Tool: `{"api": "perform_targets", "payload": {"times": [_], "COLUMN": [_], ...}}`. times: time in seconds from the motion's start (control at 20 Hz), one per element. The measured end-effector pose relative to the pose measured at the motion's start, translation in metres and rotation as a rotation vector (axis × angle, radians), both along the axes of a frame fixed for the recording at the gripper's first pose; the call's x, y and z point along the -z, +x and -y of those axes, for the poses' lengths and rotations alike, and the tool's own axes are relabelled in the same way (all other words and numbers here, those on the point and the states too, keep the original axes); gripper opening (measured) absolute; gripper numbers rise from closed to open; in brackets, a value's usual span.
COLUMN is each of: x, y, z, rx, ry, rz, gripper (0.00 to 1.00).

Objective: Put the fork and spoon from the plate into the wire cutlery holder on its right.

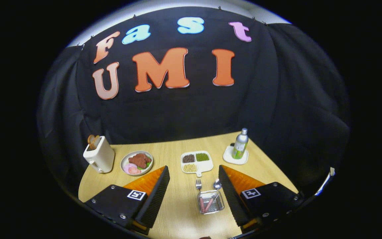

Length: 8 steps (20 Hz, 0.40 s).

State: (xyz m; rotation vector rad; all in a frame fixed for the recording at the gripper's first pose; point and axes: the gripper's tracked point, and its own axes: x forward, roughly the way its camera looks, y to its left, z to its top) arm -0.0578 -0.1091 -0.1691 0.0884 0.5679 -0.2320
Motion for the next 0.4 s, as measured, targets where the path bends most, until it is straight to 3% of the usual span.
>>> {"api": "perform_targets", "payload": {"times": [0.4], "x": [-0.066], "y": [0.006], "z": [0.031], "rx": [-0.073], "ry": [-0.082], "rz": [0.257], "gripper": [0.9]}}
